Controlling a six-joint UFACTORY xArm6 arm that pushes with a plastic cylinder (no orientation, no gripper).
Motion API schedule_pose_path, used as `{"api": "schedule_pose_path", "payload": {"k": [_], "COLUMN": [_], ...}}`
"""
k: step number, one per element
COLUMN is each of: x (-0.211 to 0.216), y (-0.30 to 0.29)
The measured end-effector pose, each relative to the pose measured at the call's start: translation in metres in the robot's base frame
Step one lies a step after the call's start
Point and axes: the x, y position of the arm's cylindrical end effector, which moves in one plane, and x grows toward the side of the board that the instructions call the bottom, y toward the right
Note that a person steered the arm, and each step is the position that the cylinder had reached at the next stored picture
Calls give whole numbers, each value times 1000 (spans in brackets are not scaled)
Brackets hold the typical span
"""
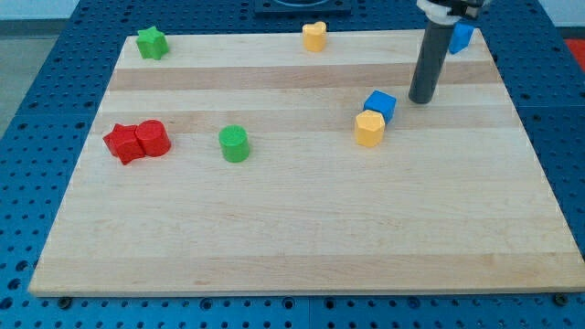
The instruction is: Move blue cube in between yellow blocks
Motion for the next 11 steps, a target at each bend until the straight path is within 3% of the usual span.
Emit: {"api": "schedule_pose_path", "payload": {"k": [2,4,11], "x": [33,33,2], "y": [-24,-47,-51]}}
